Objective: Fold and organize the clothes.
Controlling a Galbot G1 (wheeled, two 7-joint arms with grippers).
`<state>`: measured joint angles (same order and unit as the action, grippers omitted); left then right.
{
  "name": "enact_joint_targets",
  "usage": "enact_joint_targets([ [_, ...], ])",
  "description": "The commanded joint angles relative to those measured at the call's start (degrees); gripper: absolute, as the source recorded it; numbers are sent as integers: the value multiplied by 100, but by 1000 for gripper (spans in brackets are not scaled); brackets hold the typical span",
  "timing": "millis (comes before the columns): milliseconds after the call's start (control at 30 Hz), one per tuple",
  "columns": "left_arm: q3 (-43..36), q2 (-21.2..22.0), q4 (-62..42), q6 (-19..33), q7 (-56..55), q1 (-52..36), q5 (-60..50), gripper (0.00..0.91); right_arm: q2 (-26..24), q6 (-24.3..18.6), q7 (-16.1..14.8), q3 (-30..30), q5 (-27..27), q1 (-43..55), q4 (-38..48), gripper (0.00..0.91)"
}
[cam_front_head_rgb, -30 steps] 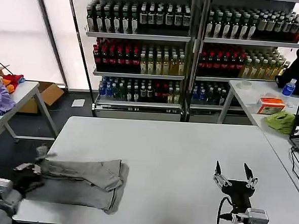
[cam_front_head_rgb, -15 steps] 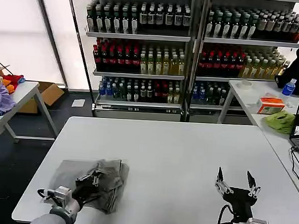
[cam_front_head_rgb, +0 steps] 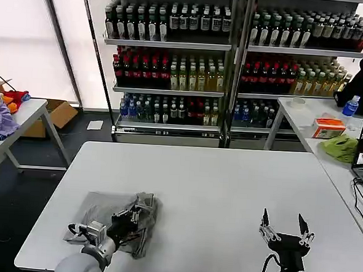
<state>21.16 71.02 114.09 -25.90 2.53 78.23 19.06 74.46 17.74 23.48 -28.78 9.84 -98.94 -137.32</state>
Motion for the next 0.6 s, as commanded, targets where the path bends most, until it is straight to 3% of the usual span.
enact_joint_targets([
  [33,-274,233,-244,154,24,-21,21,907,-31,8,-16,35,-48,25,48,907],
  [133,-290,243,-59,235,-26,110,260,907,-79,21,-20,91,-43,102,112,907],
  [433,-104,378,1573,78,-577,511,3403,907,-250,102,-25,197,107,397,238,907],
  [600,665,122,1617,126,-1048,396,3569,907,-437,110,-22,201,273,510,308,907],
])
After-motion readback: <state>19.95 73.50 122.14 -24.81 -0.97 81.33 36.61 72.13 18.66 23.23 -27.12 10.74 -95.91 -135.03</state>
